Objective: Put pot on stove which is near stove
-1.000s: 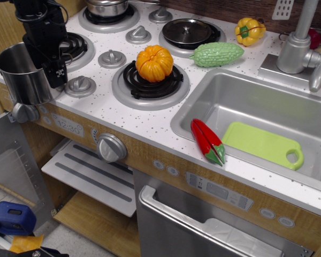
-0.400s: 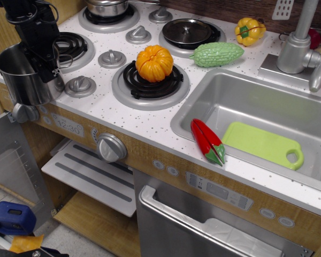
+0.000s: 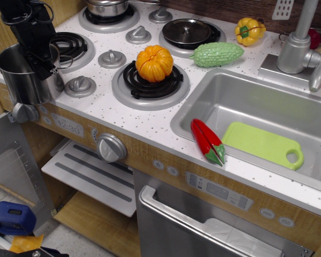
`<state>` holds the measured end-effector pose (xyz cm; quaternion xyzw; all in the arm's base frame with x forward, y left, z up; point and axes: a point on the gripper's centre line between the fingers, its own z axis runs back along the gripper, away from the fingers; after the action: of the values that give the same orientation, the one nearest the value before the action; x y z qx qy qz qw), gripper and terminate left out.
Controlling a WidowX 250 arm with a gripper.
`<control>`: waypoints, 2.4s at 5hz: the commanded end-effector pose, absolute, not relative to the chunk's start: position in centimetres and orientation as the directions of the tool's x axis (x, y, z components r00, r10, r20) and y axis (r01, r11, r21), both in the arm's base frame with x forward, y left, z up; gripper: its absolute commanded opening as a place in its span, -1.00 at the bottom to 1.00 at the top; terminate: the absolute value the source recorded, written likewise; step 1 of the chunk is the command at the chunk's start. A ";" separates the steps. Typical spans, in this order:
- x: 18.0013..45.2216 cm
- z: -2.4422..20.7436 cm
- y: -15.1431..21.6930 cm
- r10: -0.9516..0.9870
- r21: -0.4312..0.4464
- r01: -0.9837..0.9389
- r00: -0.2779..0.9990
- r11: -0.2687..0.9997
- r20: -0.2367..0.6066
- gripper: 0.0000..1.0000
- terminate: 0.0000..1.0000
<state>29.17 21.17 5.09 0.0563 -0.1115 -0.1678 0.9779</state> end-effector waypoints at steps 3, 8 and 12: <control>29.9 8.8 21.5 -0.481 0.328 0.410 0.860 0.851 0.171 -1.00 -1.00; 31.1 12.1 23.7 -0.630 0.410 0.529 0.760 0.742 0.160 -1.00 -1.00; 34.4 11.6 26.8 -0.770 0.429 0.651 0.604 0.626 0.207 -1.00 -1.00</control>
<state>34.63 26.05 8.48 0.1196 -0.1903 -0.4245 0.8771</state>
